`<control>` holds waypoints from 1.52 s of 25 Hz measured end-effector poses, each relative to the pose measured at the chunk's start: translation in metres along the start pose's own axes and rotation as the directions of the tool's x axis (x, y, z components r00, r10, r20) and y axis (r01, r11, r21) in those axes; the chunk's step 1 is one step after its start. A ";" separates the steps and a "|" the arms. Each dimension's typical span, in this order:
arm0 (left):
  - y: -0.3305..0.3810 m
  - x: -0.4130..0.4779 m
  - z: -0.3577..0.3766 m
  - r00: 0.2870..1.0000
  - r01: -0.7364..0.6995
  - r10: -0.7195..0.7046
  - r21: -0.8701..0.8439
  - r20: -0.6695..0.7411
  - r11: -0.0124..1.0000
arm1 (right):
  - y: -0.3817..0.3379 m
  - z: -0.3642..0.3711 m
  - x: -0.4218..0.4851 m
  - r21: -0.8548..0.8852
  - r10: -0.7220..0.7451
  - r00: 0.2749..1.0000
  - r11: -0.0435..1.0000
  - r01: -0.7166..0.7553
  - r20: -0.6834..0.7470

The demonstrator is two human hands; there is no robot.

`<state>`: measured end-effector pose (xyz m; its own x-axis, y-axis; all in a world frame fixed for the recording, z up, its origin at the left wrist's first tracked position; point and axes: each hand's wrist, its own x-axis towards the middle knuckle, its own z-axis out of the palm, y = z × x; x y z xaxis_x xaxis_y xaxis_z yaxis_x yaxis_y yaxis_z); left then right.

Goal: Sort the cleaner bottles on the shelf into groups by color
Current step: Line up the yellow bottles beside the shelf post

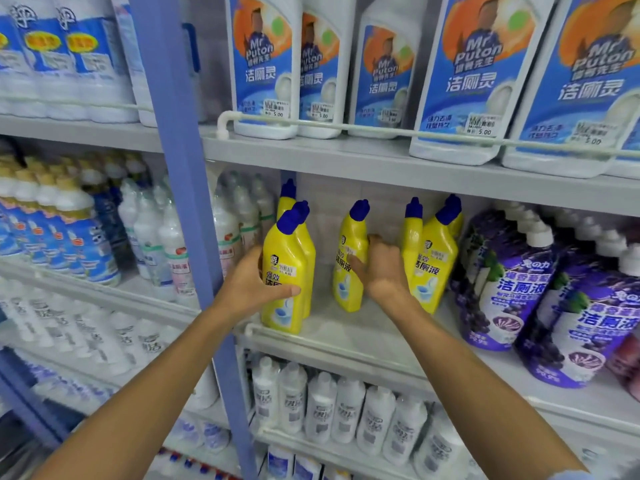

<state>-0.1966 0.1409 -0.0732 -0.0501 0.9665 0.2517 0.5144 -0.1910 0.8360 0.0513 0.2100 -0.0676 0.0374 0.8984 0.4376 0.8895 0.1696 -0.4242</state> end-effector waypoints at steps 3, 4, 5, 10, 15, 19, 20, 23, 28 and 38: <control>-0.008 -0.001 0.003 1.000 -0.004 0.005 -0.036 0.031 0.999 | 0.002 -0.004 -0.007 -0.040 0.072 0.997 0.996 -0.074 -0.035; -0.010 -0.002 0.005 0.999 -0.008 0.009 -0.037 0.036 0.999 | 0.003 -0.005 -0.011 -0.049 0.100 0.994 0.994 -0.102 -0.052; -0.011 -0.001 0.006 0.999 -0.012 0.013 -0.037 0.032 0.999 | 0.005 -0.005 -0.015 -0.049 0.114 0.990 0.992 -0.118 -0.077; -0.013 0.004 0.016 0.998 -0.048 0.049 -0.046 0.032 0.998 | 0.013 0.003 -0.030 0.056 0.090 0.987 0.995 -0.083 -0.130; -0.012 0.004 0.020 0.998 -0.053 0.055 -0.076 0.028 0.996 | 0.014 -0.001 -0.027 0.134 0.097 0.993 0.987 -0.088 -0.062; -0.009 0.002 0.023 0.997 -0.080 0.080 -0.030 -0.011 0.996 | 0.006 0.013 -0.036 0.110 0.169 0.975 0.982 -0.153 -0.148; -0.008 0.001 0.024 0.996 -0.086 0.086 -0.016 -0.022 0.996 | 0.004 0.014 -0.038 0.113 0.171 0.971 0.982 -0.154 -0.165; -0.007 0.001 0.025 0.994 -0.094 0.095 0.023 -0.061 0.995 | 0.006 0.006 -0.035 0.180 0.155 0.979 0.975 -0.130 -0.134; -0.011 0.002 0.032 0.992 -0.097 0.100 0.055 -0.071 0.994 | 0.013 -0.013 -0.022 0.379 0.100 0.979 0.911 -0.163 0.179; -0.005 0.000 0.043 0.984 -0.030 0.059 0.168 -0.167 0.985 | 0.012 0.007 -0.021 0.478 0.125 0.988 0.865 -0.155 0.095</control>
<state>-0.1622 0.1492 -0.0991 -0.1617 0.9115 0.3781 0.6523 -0.1887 0.7341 0.0582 0.1956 -0.0872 0.1049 0.9468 0.3043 0.5457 0.2010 -0.8135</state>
